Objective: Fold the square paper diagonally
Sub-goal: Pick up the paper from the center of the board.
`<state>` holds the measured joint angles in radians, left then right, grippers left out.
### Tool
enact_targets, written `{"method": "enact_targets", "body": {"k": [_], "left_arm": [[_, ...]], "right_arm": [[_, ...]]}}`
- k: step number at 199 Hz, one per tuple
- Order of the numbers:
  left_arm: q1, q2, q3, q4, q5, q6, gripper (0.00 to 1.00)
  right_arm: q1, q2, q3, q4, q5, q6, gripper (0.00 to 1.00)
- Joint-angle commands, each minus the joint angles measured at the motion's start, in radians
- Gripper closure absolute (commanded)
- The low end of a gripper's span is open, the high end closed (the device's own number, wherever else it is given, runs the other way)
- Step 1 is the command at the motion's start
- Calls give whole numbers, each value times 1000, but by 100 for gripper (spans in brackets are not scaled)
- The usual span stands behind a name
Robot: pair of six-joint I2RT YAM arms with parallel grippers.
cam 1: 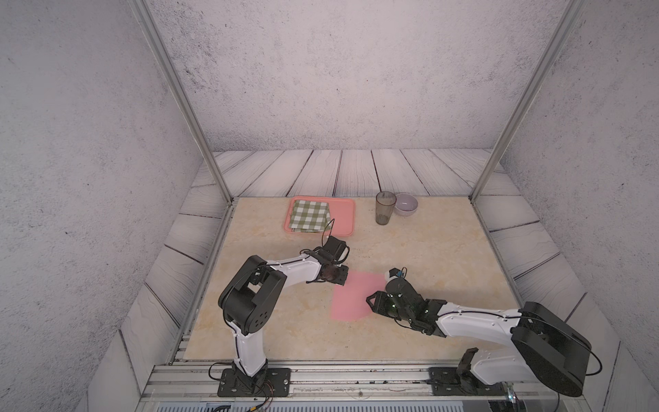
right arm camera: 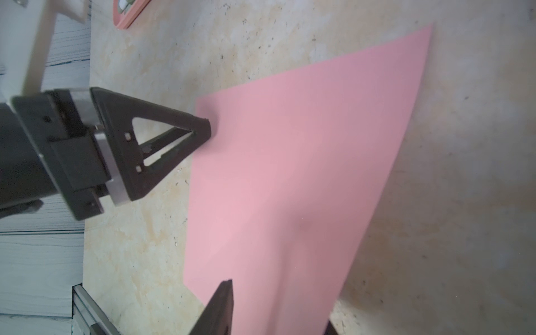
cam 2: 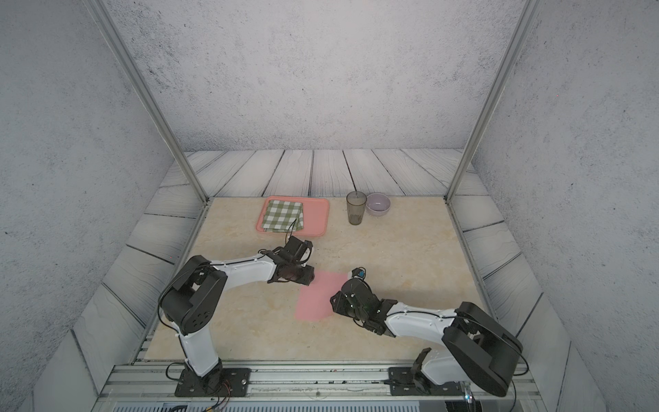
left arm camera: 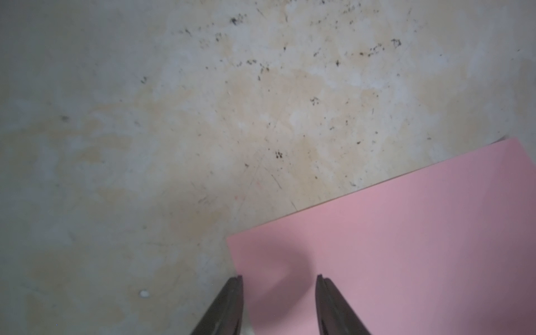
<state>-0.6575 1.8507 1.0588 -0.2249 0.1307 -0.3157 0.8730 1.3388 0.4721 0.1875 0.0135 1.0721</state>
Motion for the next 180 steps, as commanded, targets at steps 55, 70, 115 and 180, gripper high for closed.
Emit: {"method": "enact_targets", "body": {"k": [55, 70, 115, 180], "left_arm": [[-21, 53, -70, -168, 76, -32, 54], [-21, 46, -69, -171, 76, -34, 54], [-22, 25, -72, -173, 77, -31, 54], [-22, -26, -68, -183, 76, -33, 54]], "right_arm": [[-2, -14, -4, -100, 75, 14, 69], [-3, -27, -7, -114, 83, 13, 70], [-2, -37, 2, -147, 98, -4, 74], [-2, -36, 12, -168, 104, -12, 84]]}}
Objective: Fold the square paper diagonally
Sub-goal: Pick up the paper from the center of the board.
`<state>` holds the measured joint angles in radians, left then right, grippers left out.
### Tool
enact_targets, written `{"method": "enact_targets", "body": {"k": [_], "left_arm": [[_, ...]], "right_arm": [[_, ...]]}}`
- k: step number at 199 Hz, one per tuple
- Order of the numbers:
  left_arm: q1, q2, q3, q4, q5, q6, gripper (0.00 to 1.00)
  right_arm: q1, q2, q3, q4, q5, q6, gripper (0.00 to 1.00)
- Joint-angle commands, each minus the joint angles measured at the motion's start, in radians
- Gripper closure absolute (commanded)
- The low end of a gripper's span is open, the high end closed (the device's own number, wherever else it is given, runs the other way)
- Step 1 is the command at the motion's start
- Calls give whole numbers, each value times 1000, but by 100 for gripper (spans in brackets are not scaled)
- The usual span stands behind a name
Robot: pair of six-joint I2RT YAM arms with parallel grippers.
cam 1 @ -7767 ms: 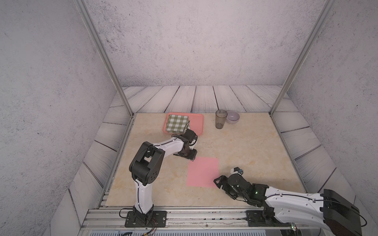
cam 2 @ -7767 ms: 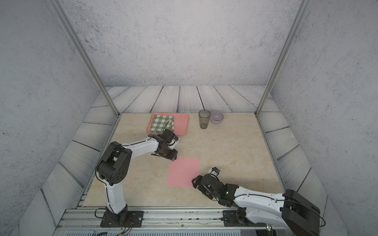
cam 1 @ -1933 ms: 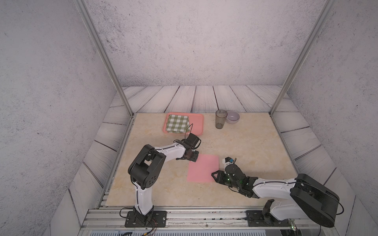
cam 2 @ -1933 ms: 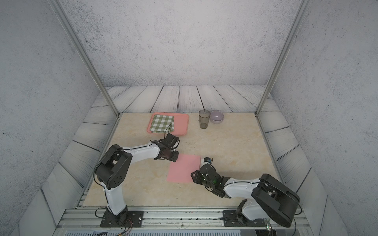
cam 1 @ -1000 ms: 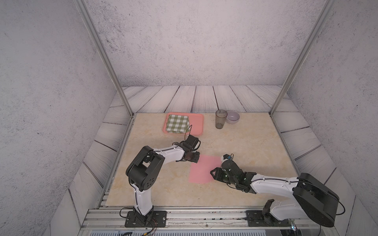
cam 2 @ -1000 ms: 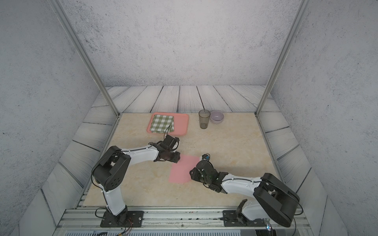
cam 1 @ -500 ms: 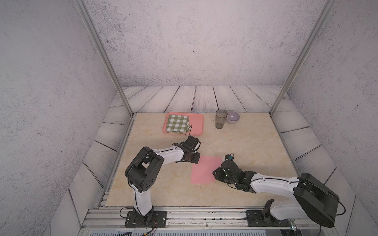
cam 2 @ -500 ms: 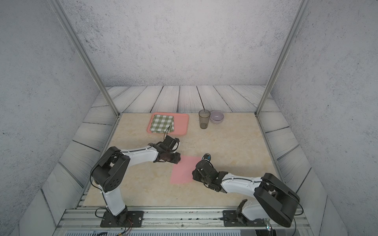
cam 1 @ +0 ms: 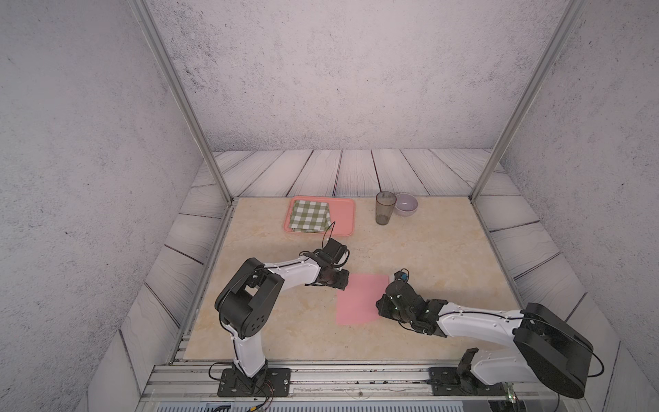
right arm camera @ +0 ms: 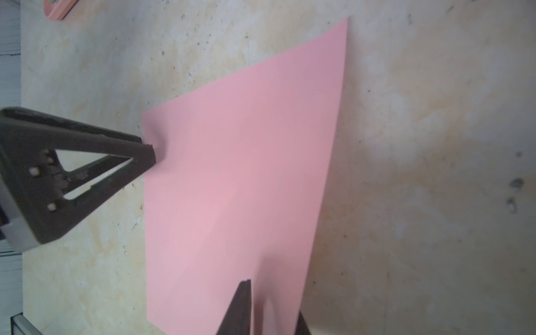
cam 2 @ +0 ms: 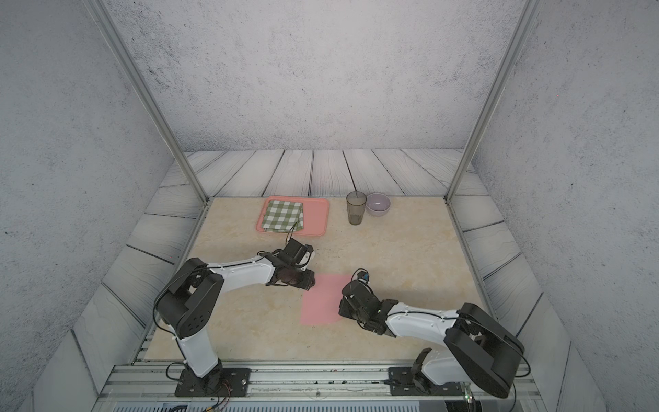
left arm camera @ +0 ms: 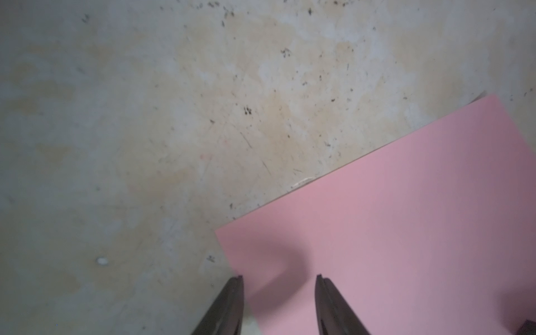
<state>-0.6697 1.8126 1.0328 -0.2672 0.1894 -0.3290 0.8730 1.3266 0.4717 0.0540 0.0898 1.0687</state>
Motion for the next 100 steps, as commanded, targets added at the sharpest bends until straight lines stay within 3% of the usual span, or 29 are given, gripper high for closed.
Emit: {"method": "enact_targets", "body": {"k": [1, 64, 100], "left_arm": [[-10, 10, -42, -141, 18, -20, 54], [-10, -84, -24, -192, 1, -42, 53], [-3, -211, 3, -250, -17, -85, 38]], "right_arm": [[-2, -25, 13, -35, 28, -9, 84], [-2, -83, 40, -115, 24, -53, 100], [-2, -149, 69, -191, 13, -100, 100]]}}
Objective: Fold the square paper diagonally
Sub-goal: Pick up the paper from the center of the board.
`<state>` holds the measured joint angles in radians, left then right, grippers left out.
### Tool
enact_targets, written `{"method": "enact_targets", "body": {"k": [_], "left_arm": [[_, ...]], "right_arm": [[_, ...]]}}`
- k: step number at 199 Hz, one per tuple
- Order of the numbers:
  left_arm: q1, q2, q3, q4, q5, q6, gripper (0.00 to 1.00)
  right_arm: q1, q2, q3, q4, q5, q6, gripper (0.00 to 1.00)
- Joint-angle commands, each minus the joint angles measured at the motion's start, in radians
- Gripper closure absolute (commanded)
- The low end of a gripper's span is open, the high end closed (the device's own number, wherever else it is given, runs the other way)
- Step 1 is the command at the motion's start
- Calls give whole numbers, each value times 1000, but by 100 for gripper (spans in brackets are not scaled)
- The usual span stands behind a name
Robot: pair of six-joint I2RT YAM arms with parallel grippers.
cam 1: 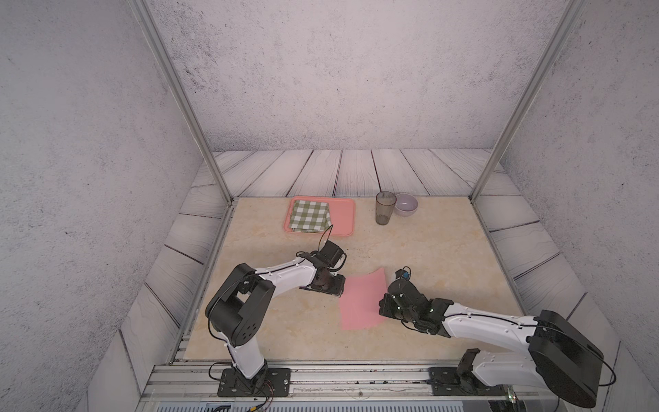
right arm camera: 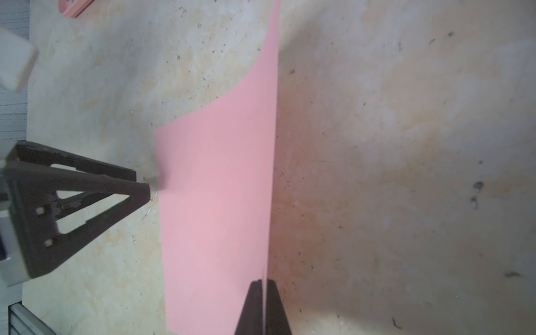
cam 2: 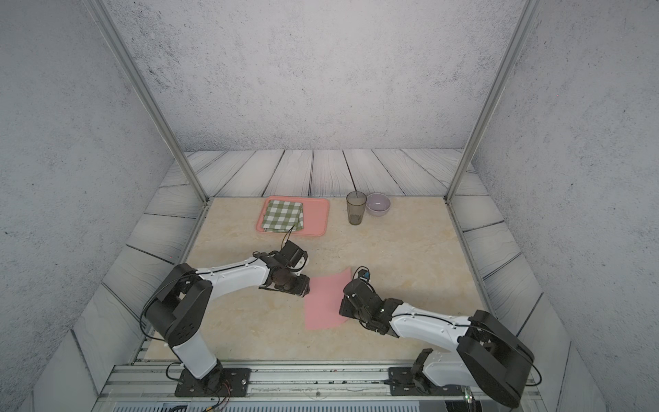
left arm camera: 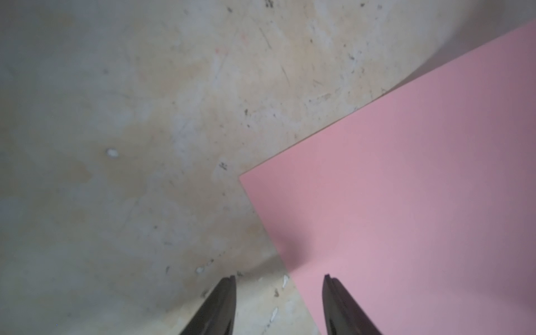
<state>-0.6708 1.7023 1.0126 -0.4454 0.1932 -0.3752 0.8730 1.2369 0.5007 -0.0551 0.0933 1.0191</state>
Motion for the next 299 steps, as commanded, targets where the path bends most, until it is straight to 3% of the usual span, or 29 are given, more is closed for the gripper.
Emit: {"method": "enact_targets", "body": {"k": [1, 48, 81, 128, 168, 218, 235, 299], "left_arm": [[-1, -106, 24, -73, -21, -39, 38], [72, -364, 11, -65, 72, -159, 32], [125, -561, -140, 103, 172, -326, 25], [180, -758, -378, 389, 308, -575, 19], [183, -822, -575, 826, 383, -768, 14], [183, -805, -642, 1179, 437, -945, 10], [182, -818, -642, 1229, 429, -979, 6], [182, -905, -605, 1230, 457, -994, 5]], "right_arm": [[-2, -62, 42, -85, 9, -51, 100], [-2, -173, 174, -289, -14, -155, 100], [-5, -217, 300, -393, -47, -231, 100], [-33, -248, 465, -450, -186, -348, 100], [-96, -299, 533, -421, -386, -389, 100], [-126, -341, 599, -414, -582, -450, 100], [-133, -353, 614, -418, -617, -465, 100], [-139, -365, 661, -265, -736, -424, 100]]}}
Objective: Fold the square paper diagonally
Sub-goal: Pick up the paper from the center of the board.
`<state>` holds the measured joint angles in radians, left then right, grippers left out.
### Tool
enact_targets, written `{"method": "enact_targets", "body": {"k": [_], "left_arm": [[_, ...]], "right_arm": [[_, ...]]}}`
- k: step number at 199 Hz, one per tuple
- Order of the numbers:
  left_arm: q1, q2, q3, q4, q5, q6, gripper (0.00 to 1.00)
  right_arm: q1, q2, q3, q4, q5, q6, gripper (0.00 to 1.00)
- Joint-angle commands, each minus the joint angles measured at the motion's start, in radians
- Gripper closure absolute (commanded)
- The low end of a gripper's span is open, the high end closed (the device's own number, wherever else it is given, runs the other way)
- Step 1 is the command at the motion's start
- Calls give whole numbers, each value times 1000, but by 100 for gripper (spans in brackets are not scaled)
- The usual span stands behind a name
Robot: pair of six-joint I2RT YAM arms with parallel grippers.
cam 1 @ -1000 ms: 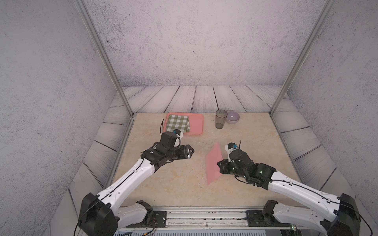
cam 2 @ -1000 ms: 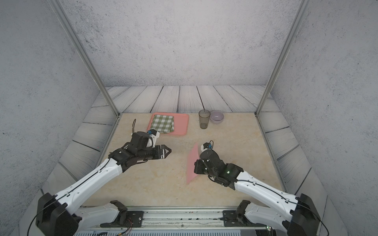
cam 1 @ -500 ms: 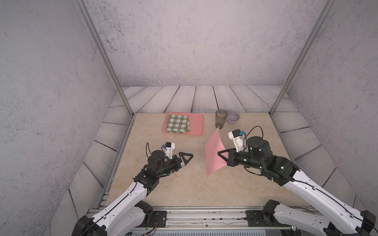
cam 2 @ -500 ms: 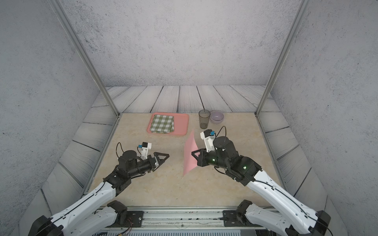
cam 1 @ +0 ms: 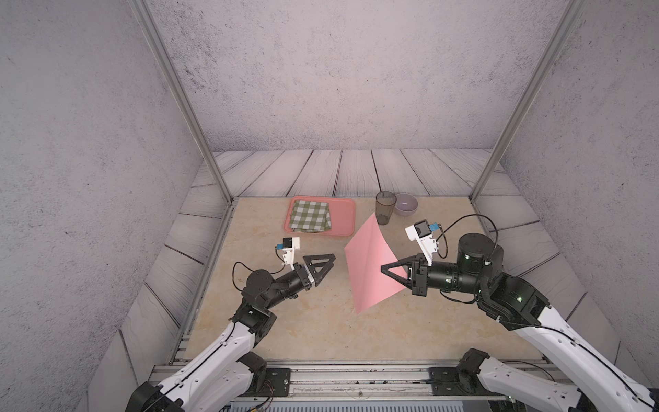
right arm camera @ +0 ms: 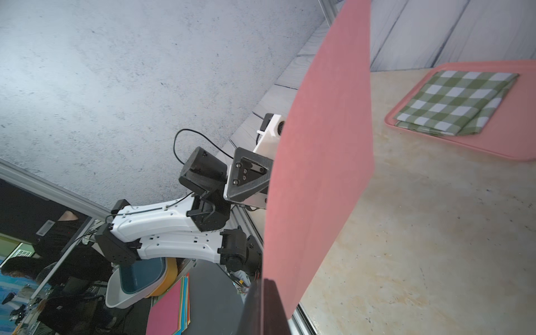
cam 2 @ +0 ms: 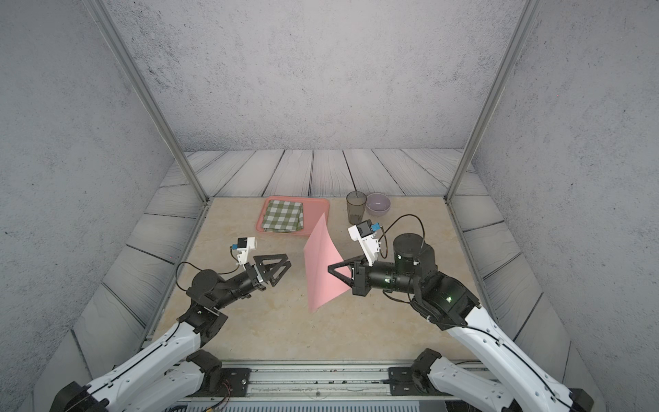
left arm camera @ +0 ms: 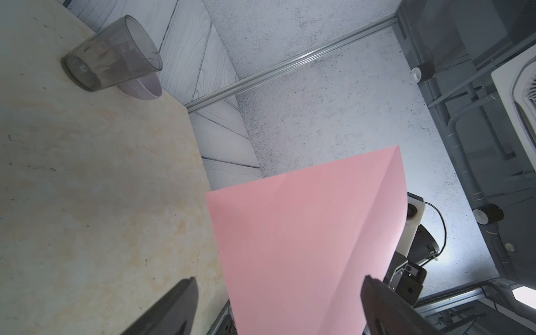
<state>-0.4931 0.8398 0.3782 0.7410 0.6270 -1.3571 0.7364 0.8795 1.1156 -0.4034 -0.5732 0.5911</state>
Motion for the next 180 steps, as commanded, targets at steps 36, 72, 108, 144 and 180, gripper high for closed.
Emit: {"method": "enact_targets", "body": {"k": [36, 72, 108, 144, 180], "left_arm": [[4, -84, 42, 11, 9, -12, 5], [4, -90, 41, 29, 7, -23, 5], [4, -101, 56, 41, -2, -39, 5], [3, -106, 97, 8, 42, -19, 5], [2, -120, 110, 11, 56, -45, 8]], "right_arm": [[-5, 23, 75, 169, -135, 47, 100], [-5, 42, 80, 245, -179, 81, 100], [-4, 53, 46, 345, -215, 139, 100], [-2, 55, -9, 426, -213, 199, 100], [-1, 52, -77, 497, -205, 242, 100]]}}
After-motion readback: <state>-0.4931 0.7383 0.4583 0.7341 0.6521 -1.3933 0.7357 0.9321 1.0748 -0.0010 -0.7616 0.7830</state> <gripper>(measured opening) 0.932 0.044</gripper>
